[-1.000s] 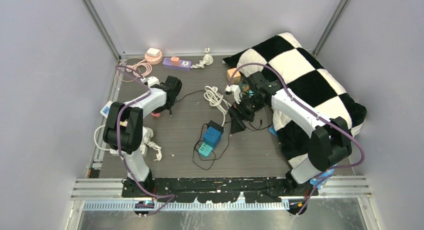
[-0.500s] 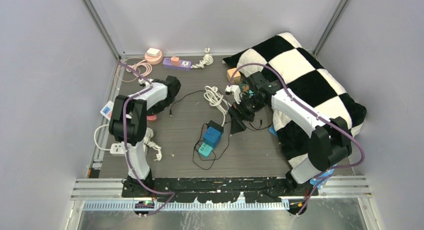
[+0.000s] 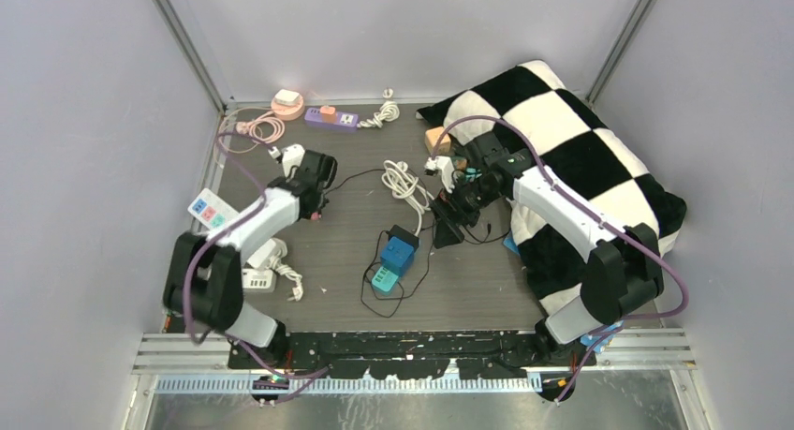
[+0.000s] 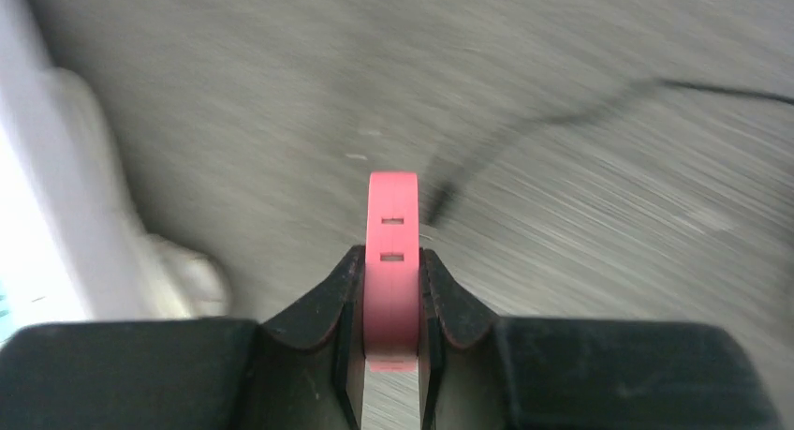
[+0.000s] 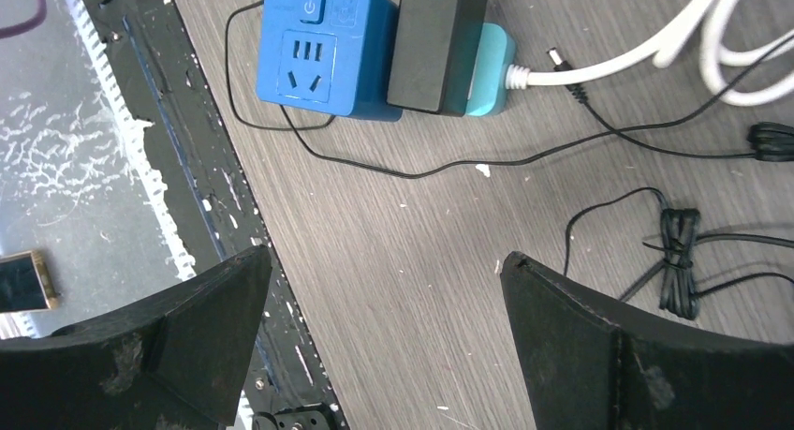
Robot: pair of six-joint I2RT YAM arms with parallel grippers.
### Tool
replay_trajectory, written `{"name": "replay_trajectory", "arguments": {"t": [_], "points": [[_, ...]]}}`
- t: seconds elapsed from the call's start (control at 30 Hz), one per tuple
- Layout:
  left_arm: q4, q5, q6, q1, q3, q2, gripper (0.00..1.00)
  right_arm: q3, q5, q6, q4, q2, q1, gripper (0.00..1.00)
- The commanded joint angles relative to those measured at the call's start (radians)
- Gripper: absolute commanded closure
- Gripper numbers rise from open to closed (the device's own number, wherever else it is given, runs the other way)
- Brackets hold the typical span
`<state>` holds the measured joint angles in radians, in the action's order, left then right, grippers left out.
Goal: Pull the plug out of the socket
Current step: Place the plug at the center of the board.
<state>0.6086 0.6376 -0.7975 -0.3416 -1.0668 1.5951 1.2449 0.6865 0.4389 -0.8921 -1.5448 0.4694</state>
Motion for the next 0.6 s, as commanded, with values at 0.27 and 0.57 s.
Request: {"name": "replay_trajectory", "arguments": {"t": [0.27,0.57], "points": [[-0.992,-1.211,0.156,-0.126,0.134,-0.054,1.0,0.013,-0.002,-0.031,0.026,0.148,-0.156,0.03],[-1.009,-1.133,0.118,-0.269,-0.176,0.318,0.99,-0.068,-0.12,-0.269,0.24,0.208,-0.287,0.02]]}}
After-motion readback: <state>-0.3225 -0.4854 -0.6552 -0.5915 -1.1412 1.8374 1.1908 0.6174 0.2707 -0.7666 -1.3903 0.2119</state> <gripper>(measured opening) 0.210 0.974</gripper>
